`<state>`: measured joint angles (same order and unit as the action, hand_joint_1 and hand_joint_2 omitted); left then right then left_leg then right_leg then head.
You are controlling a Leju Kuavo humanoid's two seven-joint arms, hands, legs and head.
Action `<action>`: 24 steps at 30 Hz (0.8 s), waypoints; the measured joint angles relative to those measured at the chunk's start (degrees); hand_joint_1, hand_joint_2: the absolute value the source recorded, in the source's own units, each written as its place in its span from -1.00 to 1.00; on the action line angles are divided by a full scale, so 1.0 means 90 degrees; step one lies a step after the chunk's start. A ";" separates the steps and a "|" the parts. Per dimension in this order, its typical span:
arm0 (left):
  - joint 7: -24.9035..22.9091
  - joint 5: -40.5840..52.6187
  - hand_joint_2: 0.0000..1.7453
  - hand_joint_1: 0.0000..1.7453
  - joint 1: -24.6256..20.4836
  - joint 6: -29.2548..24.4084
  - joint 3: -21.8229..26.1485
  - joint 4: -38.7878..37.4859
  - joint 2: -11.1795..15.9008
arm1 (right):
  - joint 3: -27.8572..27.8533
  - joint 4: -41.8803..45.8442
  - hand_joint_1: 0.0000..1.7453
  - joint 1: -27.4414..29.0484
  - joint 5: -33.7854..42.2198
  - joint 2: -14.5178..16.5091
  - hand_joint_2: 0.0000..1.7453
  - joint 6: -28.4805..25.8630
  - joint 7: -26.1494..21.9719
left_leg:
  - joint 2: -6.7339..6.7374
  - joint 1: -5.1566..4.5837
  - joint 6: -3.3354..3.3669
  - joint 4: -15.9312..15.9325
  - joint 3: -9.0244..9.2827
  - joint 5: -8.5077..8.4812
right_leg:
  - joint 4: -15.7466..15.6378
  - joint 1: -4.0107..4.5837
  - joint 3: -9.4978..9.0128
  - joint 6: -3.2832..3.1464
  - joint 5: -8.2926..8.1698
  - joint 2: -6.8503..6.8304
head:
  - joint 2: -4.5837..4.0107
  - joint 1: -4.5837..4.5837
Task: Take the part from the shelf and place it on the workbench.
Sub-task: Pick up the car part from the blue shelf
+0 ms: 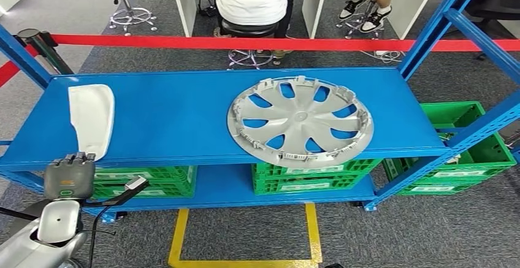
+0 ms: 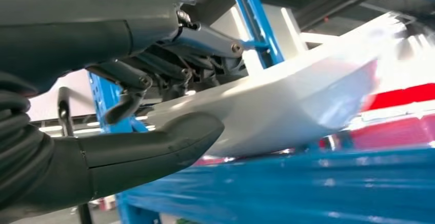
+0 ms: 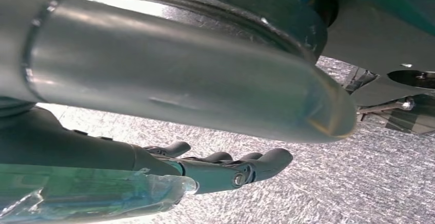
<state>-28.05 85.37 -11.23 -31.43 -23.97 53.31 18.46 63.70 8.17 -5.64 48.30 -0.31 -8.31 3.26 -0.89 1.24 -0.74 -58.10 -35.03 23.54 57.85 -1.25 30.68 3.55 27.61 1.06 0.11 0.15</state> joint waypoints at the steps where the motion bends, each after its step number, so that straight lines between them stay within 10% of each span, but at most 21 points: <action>1: -0.0001 0.0000 1.00 1.00 -0.0001 0.0000 -0.0005 0.0000 0.0001 | 0.0001 0.0000 -1.00 0.0002 0.0000 0.0000 -1.00 0.0000 0.0000 | 0.0000 0.0000 0.0000 0.0000 0.0001 0.0000 | 0.0000 0.0000 0.0001 0.0000 0.0000 0.0000 | 0.0000 0.0001; 18: -0.0020 0.0000 1.00 1.00 -0.0010 -0.0072 -0.0019 0.0000 0.0046 | 0.0011 0.0000 -1.00 0.0002 0.0049 0.0000 -1.00 -0.0002 -0.0005 | 0.0000 0.0000 -0.0001 0.0000 0.0012 0.0000 | -0.0001 0.0000 0.0045 0.0000 0.0001 -0.0001 | 0.0000 0.0001; 24: -0.0768 0.0000 1.00 1.00 -0.0207 -0.0106 -0.0595 0.0000 0.0304 | 0.0022 0.0000 -1.00 0.0001 0.0088 0.0000 -1.00 -0.0002 -0.0026 | 0.0001 0.0001 -0.0001 0.0000 0.0012 0.0000 | 0.0000 0.0001 0.0056 0.0000 0.0001 -0.0001 | 0.0000 0.0001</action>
<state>-34.96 85.37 -13.09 -32.38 -29.32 53.31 21.20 63.90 8.17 -5.64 49.10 -0.31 -8.33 3.02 -0.89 1.25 -0.74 -58.10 -34.92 23.54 57.84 -1.25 31.18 3.55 27.62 1.05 0.11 0.15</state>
